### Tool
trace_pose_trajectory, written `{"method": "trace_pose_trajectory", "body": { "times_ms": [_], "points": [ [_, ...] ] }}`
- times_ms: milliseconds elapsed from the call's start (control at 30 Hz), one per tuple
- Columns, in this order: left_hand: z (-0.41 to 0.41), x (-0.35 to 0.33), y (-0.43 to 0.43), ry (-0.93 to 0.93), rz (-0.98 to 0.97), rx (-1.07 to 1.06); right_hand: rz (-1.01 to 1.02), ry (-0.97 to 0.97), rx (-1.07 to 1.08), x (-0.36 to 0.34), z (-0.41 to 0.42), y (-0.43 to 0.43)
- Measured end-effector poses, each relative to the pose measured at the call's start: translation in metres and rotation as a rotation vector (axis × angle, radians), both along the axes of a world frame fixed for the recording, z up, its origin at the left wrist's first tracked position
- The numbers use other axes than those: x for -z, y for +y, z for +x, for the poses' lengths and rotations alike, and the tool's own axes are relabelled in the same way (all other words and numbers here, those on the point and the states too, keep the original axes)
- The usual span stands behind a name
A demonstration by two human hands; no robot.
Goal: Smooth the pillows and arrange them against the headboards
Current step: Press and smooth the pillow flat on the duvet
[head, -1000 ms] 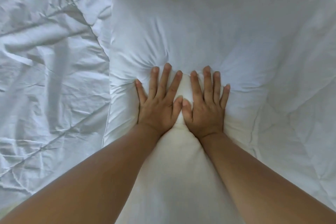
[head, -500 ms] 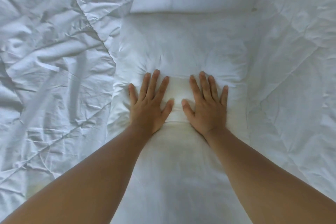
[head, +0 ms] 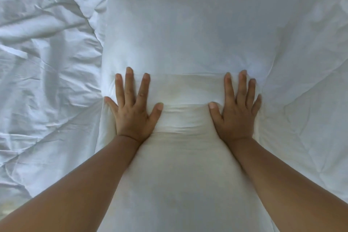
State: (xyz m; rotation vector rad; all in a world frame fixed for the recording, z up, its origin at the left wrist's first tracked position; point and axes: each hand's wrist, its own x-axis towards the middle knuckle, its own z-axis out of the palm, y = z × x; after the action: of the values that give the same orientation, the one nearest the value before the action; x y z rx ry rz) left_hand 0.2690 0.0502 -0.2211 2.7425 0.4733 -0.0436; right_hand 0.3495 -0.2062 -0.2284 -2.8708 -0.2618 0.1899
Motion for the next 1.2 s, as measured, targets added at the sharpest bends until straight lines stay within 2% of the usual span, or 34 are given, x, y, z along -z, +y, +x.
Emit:
{"method": "trace_pose_trajectory", "body": {
  "times_ms": [133, 333, 433, 533, 633, 733, 833, 933, 1200],
  "points": [
    [0.010, 0.013, 0.003, -0.006, -0.010, -0.002, 0.003, 0.005, -0.012, 0.010, 0.008, 0.005],
    [0.003, -0.032, 0.004, 0.109, -0.028, -0.002, -0.049, 0.184, -0.065, -0.038, 0.006, -0.003],
    [0.004, -0.061, 0.007, 0.147, -0.044, 0.021, -0.009, 0.116, -0.066, -0.072, 0.001, -0.004],
    [0.026, -0.089, 0.009, 0.030, 0.005, 0.125, 0.032, 0.022, -0.135, -0.100, 0.021, 0.016],
    [0.077, -0.109, 0.014, -0.039, 0.014, 0.226, -0.007, -0.057, -0.273, -0.118, 0.058, 0.053],
    [0.138, -0.116, 0.019, -0.011, 0.028, 0.243, -0.038, -0.113, -0.296, -0.123, 0.101, 0.088],
    [0.182, -0.104, 0.026, 0.022, 0.022, 0.212, -0.060, -0.104, -0.213, -0.111, 0.144, 0.106],
    [0.189, -0.072, 0.021, 0.055, 0.097, 0.200, -0.087, -0.075, -0.181, -0.078, 0.159, 0.107],
    [0.215, 0.003, 0.019, 0.062, 0.155, 0.174, -0.014, -0.204, -0.152, 0.002, 0.173, 0.121]
  ]
}}
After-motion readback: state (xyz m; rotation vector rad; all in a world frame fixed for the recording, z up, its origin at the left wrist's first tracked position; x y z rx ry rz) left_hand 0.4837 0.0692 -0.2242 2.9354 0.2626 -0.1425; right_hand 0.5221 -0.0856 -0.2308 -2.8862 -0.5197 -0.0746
